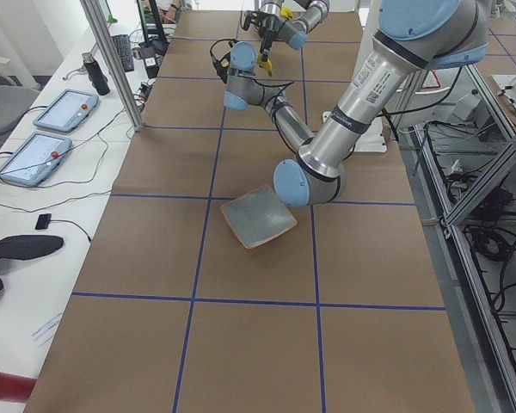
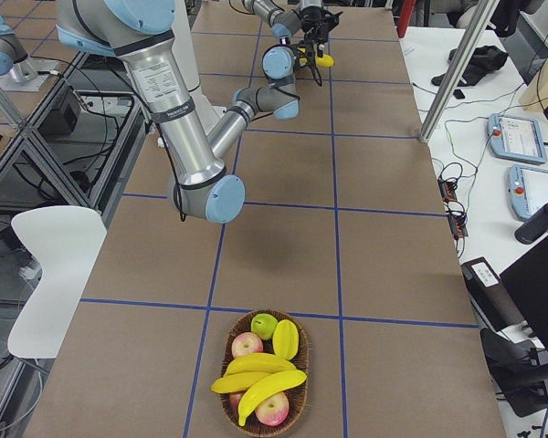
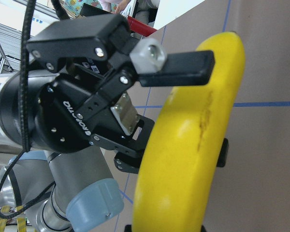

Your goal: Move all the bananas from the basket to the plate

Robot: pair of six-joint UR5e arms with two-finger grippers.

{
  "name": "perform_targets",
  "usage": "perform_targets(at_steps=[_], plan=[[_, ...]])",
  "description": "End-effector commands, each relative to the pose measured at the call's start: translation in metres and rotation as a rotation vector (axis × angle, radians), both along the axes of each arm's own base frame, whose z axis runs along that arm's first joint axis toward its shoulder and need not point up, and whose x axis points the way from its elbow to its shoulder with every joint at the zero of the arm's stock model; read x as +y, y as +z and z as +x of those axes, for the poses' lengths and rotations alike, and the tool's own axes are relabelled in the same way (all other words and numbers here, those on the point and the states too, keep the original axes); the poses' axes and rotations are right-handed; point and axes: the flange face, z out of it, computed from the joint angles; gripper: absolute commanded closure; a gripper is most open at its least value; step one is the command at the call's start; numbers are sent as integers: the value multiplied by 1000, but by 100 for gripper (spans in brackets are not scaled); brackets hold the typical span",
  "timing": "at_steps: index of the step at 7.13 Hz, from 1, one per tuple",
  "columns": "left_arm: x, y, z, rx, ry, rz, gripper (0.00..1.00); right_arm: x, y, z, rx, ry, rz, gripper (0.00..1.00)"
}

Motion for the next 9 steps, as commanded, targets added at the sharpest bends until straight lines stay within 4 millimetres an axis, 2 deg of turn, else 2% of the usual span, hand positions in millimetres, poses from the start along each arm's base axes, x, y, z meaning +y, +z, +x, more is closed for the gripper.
perform_targets(at_steps=[1,3,4,5,7,9], plan=[[4,4,1,5,7,3,100,-1,-1,0,-4,13,0,1],[4,4,1,6,8,4,100,0,0,3,-11,15,9,0],[8,9,-4,3,8,11,100,3,17,13,-41,17,24,0],[12,30,-11,-14,4,-2,100,6,40,25,-58,26,33,0],[25,96,-40,-88,-12,-39,100,0,93,41,13,59,-21,0],[22,170,-69,-199,-64,-19,100,-17,140,66,88,136,-71,0]])
